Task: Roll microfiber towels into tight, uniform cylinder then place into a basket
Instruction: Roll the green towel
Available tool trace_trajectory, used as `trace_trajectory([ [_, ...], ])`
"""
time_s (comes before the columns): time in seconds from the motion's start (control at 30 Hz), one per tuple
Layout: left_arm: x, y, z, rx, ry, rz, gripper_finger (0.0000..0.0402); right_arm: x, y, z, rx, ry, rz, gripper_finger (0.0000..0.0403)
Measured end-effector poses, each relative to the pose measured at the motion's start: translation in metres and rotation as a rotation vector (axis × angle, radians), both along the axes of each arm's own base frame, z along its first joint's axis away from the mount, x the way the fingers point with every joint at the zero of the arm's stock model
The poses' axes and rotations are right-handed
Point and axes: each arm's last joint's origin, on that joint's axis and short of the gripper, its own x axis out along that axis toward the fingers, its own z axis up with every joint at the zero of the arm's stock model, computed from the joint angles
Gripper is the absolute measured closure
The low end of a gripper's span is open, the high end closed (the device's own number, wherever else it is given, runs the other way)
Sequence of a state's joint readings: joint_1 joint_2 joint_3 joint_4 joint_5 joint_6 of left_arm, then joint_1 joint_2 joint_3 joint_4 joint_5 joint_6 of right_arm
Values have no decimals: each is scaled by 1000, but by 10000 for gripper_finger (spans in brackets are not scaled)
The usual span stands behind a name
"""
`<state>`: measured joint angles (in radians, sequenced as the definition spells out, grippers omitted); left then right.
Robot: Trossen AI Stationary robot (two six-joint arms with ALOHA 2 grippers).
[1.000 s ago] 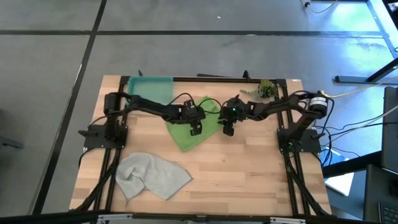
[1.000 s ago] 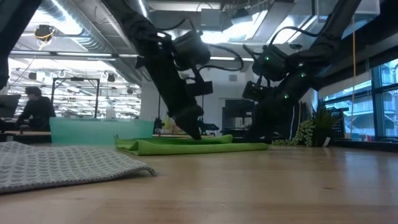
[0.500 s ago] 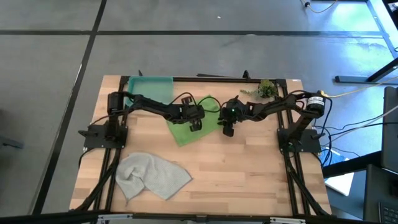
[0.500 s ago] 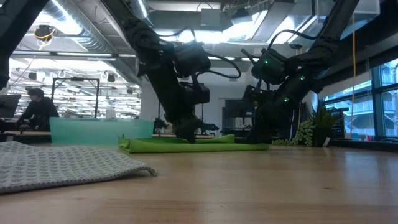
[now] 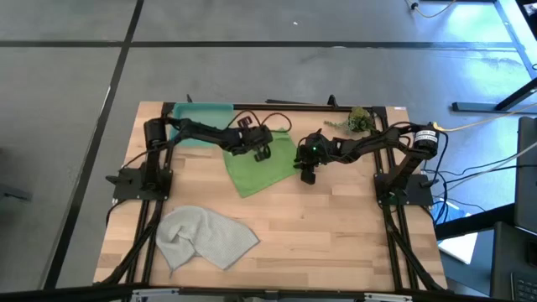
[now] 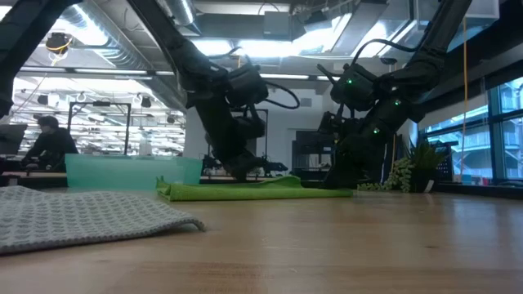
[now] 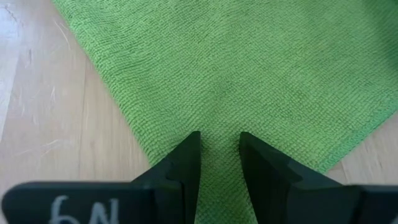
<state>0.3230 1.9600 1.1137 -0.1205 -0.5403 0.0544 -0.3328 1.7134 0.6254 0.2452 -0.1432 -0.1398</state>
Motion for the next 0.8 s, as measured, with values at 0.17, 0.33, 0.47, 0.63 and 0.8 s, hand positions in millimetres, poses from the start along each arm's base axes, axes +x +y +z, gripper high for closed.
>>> trace_trajectory([
  [0.17,-2,-7,25,9,-48,-15,319,0,0,0,-19,8,-21,289],
  [0.33,-9,-29,47,-56,-55,-67,319,-2,-3,1,-27,16,-36,289],
  [0.47,-19,-50,41,-207,56,-105,319,-2,-4,1,-30,18,-39,289],
  [0.63,-20,-71,31,-278,131,-126,319,-2,-4,1,-29,19,-40,289],
  [0.8,-15,-83,25,-281,124,-149,319,-3,-4,1,-29,21,-40,289],
])
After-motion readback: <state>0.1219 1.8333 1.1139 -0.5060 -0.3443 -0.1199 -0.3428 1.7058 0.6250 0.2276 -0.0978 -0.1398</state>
